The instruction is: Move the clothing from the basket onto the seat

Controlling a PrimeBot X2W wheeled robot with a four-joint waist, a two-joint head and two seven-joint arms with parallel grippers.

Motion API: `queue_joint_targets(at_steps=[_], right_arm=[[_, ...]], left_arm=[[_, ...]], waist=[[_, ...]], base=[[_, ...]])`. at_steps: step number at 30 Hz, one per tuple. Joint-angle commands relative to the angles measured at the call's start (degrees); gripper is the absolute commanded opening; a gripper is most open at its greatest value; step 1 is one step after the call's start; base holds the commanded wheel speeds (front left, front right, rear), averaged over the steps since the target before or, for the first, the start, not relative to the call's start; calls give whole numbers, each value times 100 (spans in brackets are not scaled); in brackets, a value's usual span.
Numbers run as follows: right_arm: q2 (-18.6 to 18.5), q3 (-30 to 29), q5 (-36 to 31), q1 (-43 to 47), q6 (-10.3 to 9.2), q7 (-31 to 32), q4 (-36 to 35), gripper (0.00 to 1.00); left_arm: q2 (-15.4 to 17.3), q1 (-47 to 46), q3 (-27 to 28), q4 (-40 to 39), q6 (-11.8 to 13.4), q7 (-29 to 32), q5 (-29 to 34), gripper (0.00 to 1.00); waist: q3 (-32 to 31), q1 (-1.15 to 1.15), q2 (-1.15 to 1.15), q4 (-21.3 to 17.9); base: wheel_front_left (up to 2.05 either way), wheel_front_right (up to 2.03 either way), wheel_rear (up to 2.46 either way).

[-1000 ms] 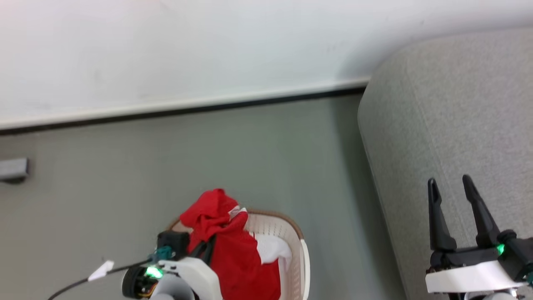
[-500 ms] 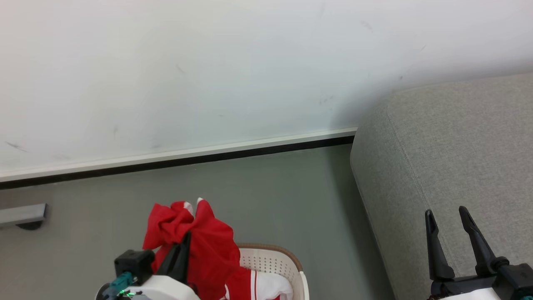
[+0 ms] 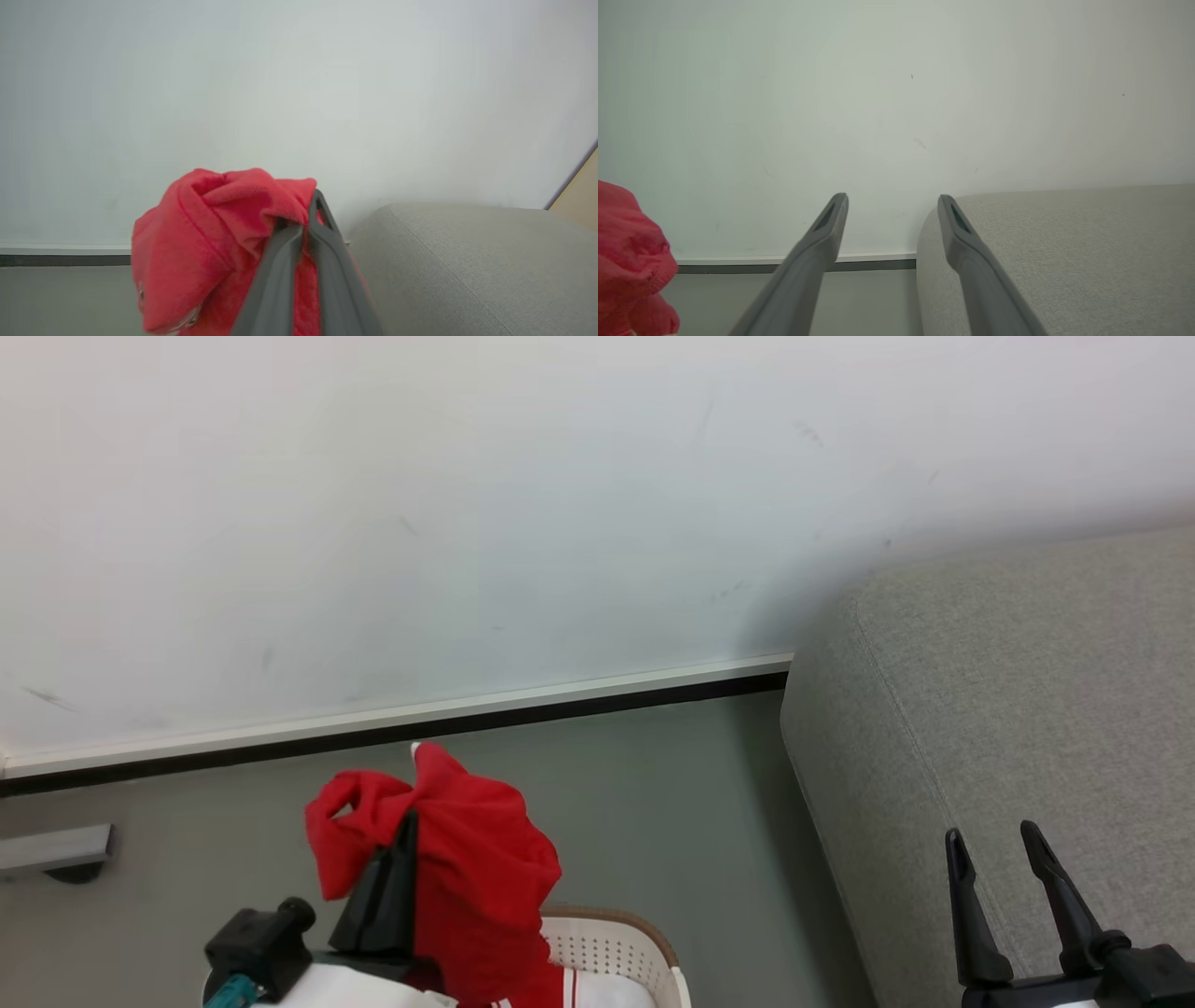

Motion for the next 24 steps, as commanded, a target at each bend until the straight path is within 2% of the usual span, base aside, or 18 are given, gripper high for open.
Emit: queue_joint_targets(at_steps=[1,4,15,24], right_arm=[[-24,2,0,102,-13,5,21,100],[-26,-18,-25,134,-13,5,40,100],[-24,6,1,149,-13,5,51,100],[-99,446,-44,58,-13,5,78,100]], left_arm=[[6,101,25,-46,-22,-41,11,0],[-16,160,67,-196,-123,-82,61,0],[-86,250,191,-302,-247,-91,211,0],[-35,204,97,-106,-354,-91,322,0]], waist=[[-16,0,-1,8],[-86,0,-1,10],[-135,0,-1,20],[-119,0,-1,-12]], base=[[0,0,0],[0,0,0],[0,0,0],[0,0,0]])
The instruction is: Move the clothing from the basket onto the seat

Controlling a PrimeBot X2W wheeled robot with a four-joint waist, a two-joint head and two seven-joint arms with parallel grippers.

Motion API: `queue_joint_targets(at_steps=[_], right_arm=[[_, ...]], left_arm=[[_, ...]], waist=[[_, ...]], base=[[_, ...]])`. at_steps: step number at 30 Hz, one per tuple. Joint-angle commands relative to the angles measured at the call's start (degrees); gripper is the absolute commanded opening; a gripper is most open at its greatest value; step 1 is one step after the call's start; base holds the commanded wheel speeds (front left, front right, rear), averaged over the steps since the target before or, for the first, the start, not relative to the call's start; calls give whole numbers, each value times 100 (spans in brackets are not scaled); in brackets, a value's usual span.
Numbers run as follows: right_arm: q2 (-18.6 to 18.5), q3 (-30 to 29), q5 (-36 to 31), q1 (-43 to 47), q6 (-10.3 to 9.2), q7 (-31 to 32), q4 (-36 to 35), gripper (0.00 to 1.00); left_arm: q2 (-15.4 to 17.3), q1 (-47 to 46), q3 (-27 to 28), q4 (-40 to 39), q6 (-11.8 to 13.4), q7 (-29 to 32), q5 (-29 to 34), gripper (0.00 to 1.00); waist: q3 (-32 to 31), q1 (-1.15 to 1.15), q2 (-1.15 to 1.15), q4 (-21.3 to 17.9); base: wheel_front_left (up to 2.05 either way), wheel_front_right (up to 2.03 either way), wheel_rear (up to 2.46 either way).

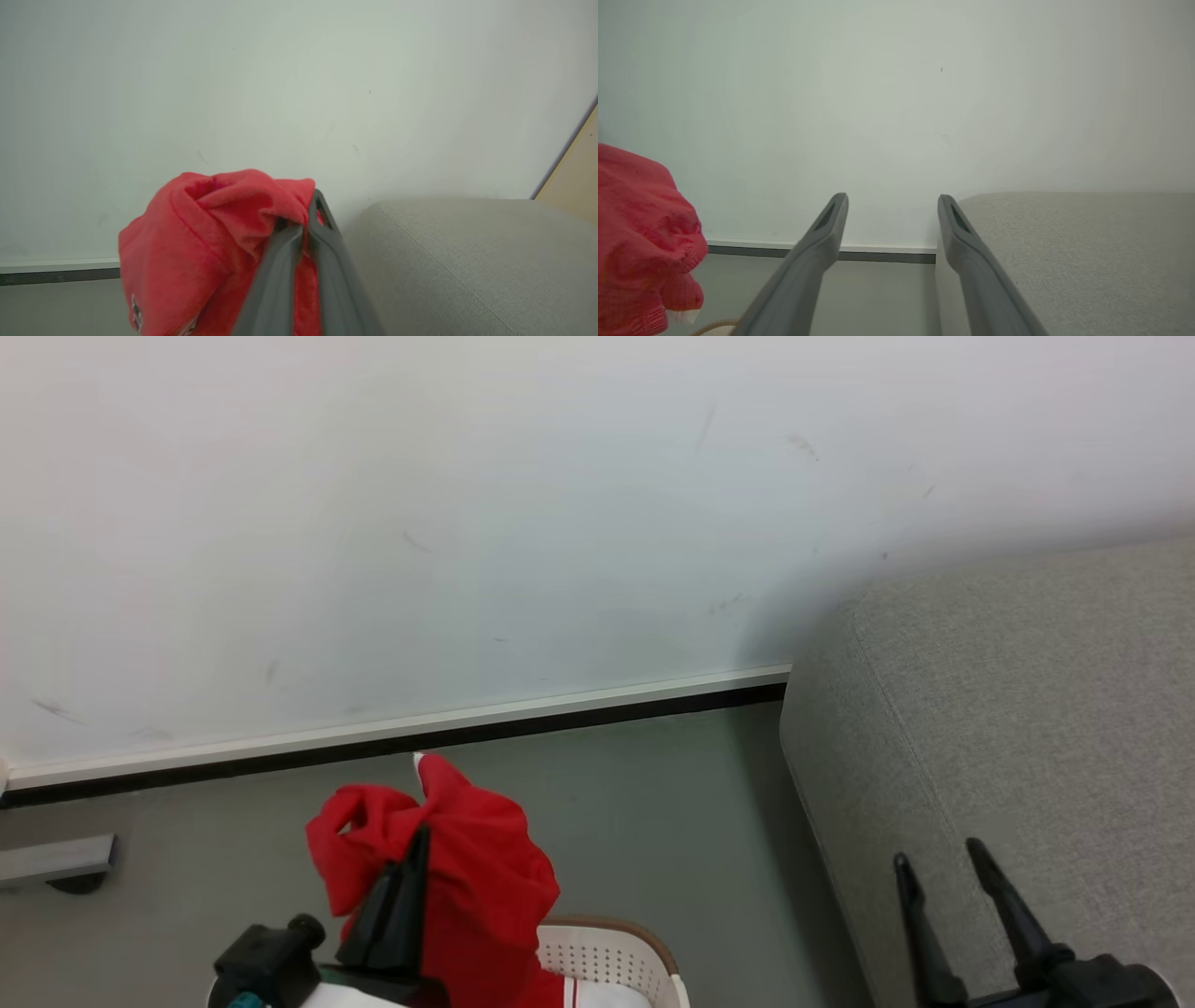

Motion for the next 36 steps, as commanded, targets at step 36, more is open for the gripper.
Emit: queue_joint_targets(at_steps=[36], right_arm=[[-896,3307,888,-1543,-13,5,417,100]], left_arm=[[27,-1059,-2473,-147,-457,721,-19,0]], waist=[[20,0,0,-174]], base=[[0,0,0]])
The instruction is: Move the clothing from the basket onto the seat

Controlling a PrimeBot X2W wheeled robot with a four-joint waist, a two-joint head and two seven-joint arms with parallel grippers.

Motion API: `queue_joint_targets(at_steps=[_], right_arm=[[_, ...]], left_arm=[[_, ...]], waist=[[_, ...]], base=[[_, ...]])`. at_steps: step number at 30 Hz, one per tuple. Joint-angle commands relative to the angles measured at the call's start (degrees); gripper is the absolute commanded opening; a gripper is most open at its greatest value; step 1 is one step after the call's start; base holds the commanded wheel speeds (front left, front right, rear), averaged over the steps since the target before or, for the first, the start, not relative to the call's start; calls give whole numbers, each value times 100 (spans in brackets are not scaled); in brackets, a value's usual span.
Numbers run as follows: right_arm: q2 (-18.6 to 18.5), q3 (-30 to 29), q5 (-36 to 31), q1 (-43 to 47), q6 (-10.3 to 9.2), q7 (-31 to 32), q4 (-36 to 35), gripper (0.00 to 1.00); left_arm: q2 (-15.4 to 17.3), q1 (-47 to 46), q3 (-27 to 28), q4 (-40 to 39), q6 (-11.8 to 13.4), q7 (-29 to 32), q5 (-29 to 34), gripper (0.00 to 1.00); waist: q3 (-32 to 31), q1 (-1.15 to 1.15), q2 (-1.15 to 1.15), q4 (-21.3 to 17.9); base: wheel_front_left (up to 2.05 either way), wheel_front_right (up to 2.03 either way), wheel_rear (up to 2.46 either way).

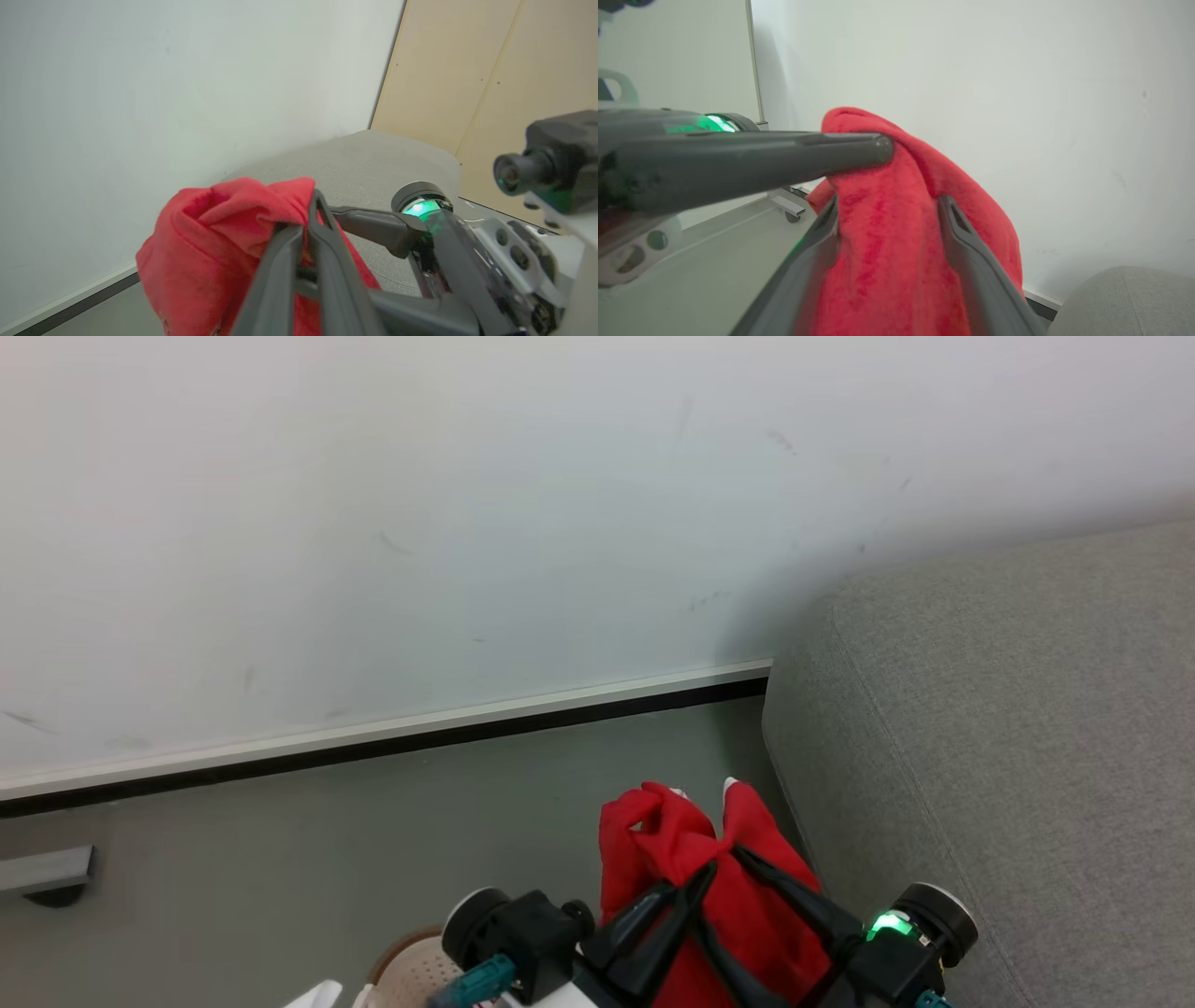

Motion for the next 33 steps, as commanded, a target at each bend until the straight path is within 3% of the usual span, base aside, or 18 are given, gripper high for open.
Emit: queue_joint_targets(at_steps=[1,4,5,7,11,12,14,15,23,33], right_arm=[[-24,-35,42,13,-13,5,33,100],[-31,-76,46,53,-13,5,82,96],[-26,-86,49,65,-13,5,101,51],[-11,-94,78,91,-13,6,177,0],[1,-88,163,75,-13,5,282,0],[0,-99,192,64,-13,5,296,0],[-16,-154,241,51,-13,5,300,0],[-22,-203,263,55,-13,5,287,0],[-34,-670,258,173,-13,5,138,0],[-114,-1313,127,401,-13,4,-130,0]], left_arm=[[15,-36,-48,-58,-15,30,-81,0],[71,-50,-181,-104,-18,71,-185,0],[92,-58,-225,-117,-19,83,-224,0],[128,-72,-276,-147,-21,80,-278,0],[176,-70,-314,-144,-22,68,-306,1],[189,-76,-313,-127,-22,50,-316,12],[204,-81,-299,-89,-12,24,-321,78],[217,-88,-290,-72,11,-14,-301,100],[291,62,-188,47,195,-224,-271,100],[360,-66,-215,180,227,-301,-214,100]], waist=[[3,0,0,-8],[10,0,0,-11],[11,0,0,-13],[12,0,0,-16],[15,0,0,-27],[19,0,0,-33],[27,0,0,-53],[30,0,0,-67],[94,0,0,-506],[272,0,0,-1607]], base=[[0,0,0],[0,0,0],[0,0,0],[0,0,0],[0,0,0],[0,0,0],[0,0,0],[0,0,0],[0,0,0],[0,0,0]])
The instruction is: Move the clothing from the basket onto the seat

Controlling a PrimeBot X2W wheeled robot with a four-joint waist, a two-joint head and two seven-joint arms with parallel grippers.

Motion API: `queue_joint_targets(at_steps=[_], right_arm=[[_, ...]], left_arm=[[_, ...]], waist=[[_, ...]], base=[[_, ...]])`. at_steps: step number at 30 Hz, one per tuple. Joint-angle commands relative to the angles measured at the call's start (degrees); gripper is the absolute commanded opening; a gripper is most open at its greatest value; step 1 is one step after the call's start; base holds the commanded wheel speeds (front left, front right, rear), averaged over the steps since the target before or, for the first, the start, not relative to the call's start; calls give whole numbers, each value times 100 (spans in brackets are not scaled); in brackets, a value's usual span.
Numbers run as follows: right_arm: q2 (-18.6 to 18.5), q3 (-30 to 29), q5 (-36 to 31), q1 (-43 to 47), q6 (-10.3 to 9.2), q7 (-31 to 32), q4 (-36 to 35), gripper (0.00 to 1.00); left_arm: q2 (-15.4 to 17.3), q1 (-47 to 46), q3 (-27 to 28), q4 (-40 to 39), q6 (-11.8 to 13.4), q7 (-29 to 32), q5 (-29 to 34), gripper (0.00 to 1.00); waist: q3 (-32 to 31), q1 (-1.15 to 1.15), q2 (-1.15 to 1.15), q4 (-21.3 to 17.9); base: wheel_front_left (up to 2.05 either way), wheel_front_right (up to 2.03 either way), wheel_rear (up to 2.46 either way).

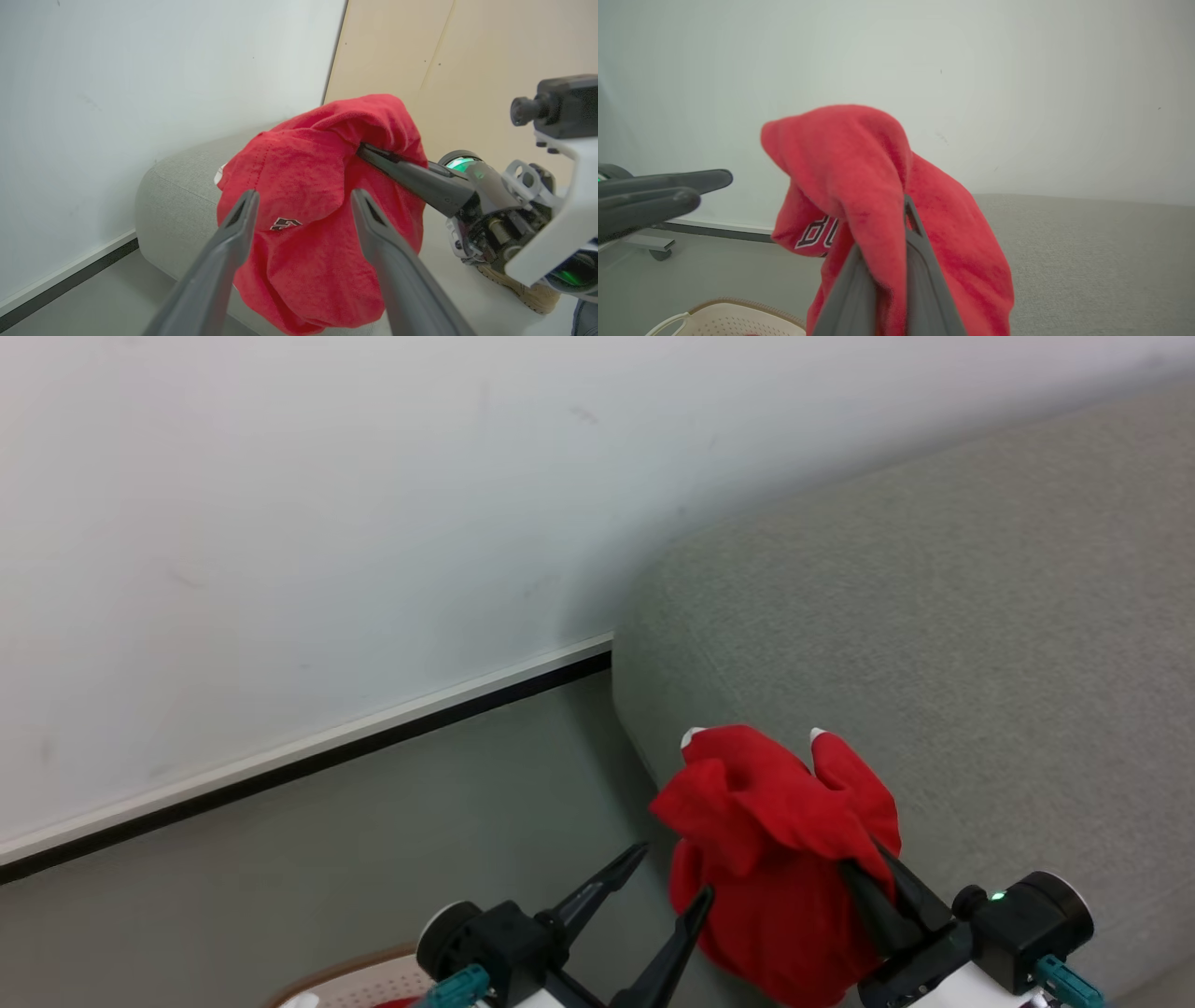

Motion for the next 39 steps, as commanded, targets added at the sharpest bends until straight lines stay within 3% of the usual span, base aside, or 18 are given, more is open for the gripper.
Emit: queue_joint_targets(at_steps=[1,6,12,20,27,31,39], right_arm=[[-35,-115,-55,96,-13,3,-57,0],[22,-594,-155,313,-13,3,-237,0],[171,-1184,-334,667,-13,3,-503,0],[296,-1512,-382,559,-14,3,-623,0],[299,-1919,-410,-466,-14,3,-429,0],[162,-2430,-438,-1309,-14,4,-149,0],[-510,-3037,-594,-3132,-14,4,1026,0]], left_arm=[[24,-72,-22,32,-6,-6,90,100],[-13,-268,-204,107,-87,75,91,100],[-53,-593,-429,288,-174,88,-15,100],[9,-804,-529,399,-190,95,-63,100],[217,-1064,-445,158,-27,378,140,100],[312,-1333,-473,-42,-31,655,226,100],[442,-1906,-469,-360,-22,1070,482,100]], waist=[[110,0,0,-468],[274,0,0,-740],[456,0,0,-796],[824,0,0,-805],[1649,0,0,-810],[2217,0,0,-572],[3212,0,0,-50]], base=[[0,0,0],[0,0,0],[0,0,0],[0,0,0],[0,0,0],[0,0,0],[0,0,0]])
